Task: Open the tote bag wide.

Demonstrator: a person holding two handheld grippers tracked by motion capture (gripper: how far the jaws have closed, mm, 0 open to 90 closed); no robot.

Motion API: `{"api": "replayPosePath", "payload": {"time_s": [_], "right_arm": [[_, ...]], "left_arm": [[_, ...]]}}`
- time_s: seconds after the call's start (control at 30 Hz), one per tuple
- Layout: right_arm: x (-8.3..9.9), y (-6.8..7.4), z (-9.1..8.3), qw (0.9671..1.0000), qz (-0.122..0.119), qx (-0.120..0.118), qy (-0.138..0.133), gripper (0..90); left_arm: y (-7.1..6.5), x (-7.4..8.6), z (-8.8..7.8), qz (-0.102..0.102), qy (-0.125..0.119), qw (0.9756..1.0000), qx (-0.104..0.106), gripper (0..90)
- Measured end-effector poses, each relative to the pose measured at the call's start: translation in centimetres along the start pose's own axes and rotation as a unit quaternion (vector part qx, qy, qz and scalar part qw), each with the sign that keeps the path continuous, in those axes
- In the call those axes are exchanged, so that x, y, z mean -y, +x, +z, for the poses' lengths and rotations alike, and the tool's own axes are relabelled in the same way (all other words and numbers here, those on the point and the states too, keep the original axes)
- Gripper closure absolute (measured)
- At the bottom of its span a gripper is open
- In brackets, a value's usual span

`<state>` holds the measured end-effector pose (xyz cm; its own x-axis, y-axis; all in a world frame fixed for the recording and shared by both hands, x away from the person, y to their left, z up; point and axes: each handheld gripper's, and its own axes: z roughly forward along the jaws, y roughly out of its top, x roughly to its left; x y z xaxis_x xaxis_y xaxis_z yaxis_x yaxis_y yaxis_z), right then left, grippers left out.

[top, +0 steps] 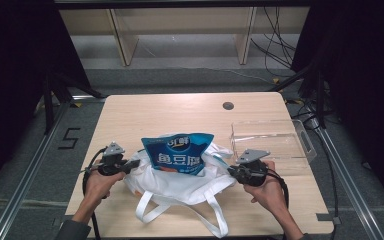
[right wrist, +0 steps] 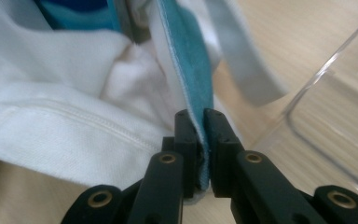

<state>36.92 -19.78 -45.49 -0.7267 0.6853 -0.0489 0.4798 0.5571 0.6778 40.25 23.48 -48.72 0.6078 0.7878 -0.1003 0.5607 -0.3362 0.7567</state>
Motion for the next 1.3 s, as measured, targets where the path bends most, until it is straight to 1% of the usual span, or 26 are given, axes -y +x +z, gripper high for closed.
{"api": "replayPosePath", "payload": {"time_s": [0.1,0.17,0.2,0.33,0.37,0.4,0.43,0.47,0.5,0.53,0.6,0.63,0.67,0.7,0.73,0.8,0.9,0.93,0.97,1.07,1.1,1.13,1.17,1.2,1.23,1.3], "right_arm": [[0.4,0.6,1.8,0.9992,-0.029,0.015,0.023,84.8],[0.5,0.5,2.3,0.9994,-0.018,0.013,0.028,84.9],[0.5,0.5,2.3,0.9994,-0.018,0.013,0.028,84.9],[0.9,0.3,3.0,0.9994,-0.013,0.008,0.031,84.8],[0.9,0.3,3.0,0.9993,-0.014,0.016,0.030,83.9],[0.8,0.2,2.6,0.9994,-0.011,0.024,0.021,74.9],[0.7,0.0,2.2,0.9993,-0.009,0.026,0.026,68.6],[0.4,-0.4,1.3,0.9995,0.000,0.031,0.007,59.4],[0.2,-0.5,0.4,0.9995,0.011,0.028,-0.007,56.4],[0.2,-0.5,0.4,0.9995,0.011,0.028,-0.007,56.4],[-0.5,-0.3,-1.2,0.9987,0.031,0.013,-0.038,51.6],[-1.3,-0.4,-2.3,0.9970,0.013,-0.007,-0.076,50.9],[-1.6,-0.1,-2.7,0.9968,0.025,-0.015,-0.075,49.8],[-2.1,-0.1,-3.0,0.9964,0.010,-0.013,-0.083,49.9],[-2.1,-0.1,-3.0,0.9964,0.010,-0.013,-0.083,49.9],[-2.6,0.0,-3.0,0.9963,0.002,-0.006,-0.086,51.9],[-2.7,0.2,-2.4,0.9971,-0.006,-0.005,-0.075,54.7],[-2.7,0.7,-2.2,0.9970,-0.019,-0.019,-0.073,54.8],[-2.7,0.7,-2.2,0.9970,-0.019,-0.019,-0.073,54.8],[-2.9,1.7,-1.9,0.9949,-0.027,-0.057,-0.079,55.8],[-3.0,1.9,-1.6,0.9938,-0.039,-0.070,-0.077,56.1],[-3.1,2.5,-1.2,0.9931,-0.031,-0.088,-0.071,57.5],[-3.4,3.3,-0.4,0.9922,-0.044,-0.097,-0.065,57.0],[-3.5,3.6,-0.2,0.9921,-0.051,-0.098,-0.059,56.8],[-3.8,4.0,0.3,0.9915,-0.062,-0.099,-0.059,56.8],[-4.0,4.4,0.7,0.9905,-0.068,-0.100,-0.065,57.0]], "left_arm": [[0.1,0.4,1.2,0.012,0.021,0.9997,-0.006,85.8],[0.1,0.5,1.4,0.017,0.031,0.9993,-0.013,85.8],[0.1,0.4,1.5,0.031,0.038,0.9986,-0.018,85.8],[0.2,0.4,1.5,0.029,0.040,0.9985,-0.022,83.6],[0.4,0.3,0.9,0.015,0.042,0.9987,-0.027,80.2],[0.5,0.2,0.6,0.016,0.040,0.9984,-0.037,67.8],[0.5,0.0,0.1,0.004,0.037,0.9986,-0.037,59.7],[0.4,-0.5,-0.8,0.002,0.023,0.9991,-0.037,47.8],[0.4,-0.5,-0.8,0.002,0.023,0.9991,-0.037,44.9],[0.0,-0.9,-1.2,-0.010,-0.004,0.9990,-0.043,43.7],[-0.4,-2.1,-2.4,0.024,-0.018,0.9981,-0.054,43.1],[-0.8,-3.4,-3.2,0.046,-0.022,0.9972,-0.055,42.5],[-0.8,-3.4,-3.2,0.046,-0.022,0.9972,-0.055,42.7],[-1.3,-4.5,-3.3,0.060,-0.028,0.9966,-0.050,44.0],[-1.3,-4.5,-3.3,0.060,-0.028,0.9966,-0.050,45.3],[-1.3,-5.4,-2.5,0.081,-0.021,0.9958,-0.035,47.7],[-0.9,-5.8,-1.2,0.100,-0.012,0.9948,-0.013,59.9],[-0.6,-5.9,-0.8,0.104,-0.013,0.9944,-0.007,69.7],[-0.4,-6.0,-0.4,0.096,-0.018,0.9952,0.004,69.7],[0.1,-6.7,0.5,0.090,-0.027,0.9955,0.013,83.1],[0.1,-7.0,0.9,0.077,-0.032,0.9965,0.012,85.0],[0.2,-7.2,1.2,0.067,-0.035,0.9970,0.015,86.9],[0.6,-7.7,1.9,0.063,-0.032,0.9975,0.002,89.1],[0.9,-7.9,2.3,0.049,-0.026,0.9984,-0.003,89.2],[1.3,-8.0,2.8,0.028,-0.027,0.9992,0.008,89.3],[1.5,-8.0,3.3,0.023,-0.023,0.9994,0.007,89.4]]}}
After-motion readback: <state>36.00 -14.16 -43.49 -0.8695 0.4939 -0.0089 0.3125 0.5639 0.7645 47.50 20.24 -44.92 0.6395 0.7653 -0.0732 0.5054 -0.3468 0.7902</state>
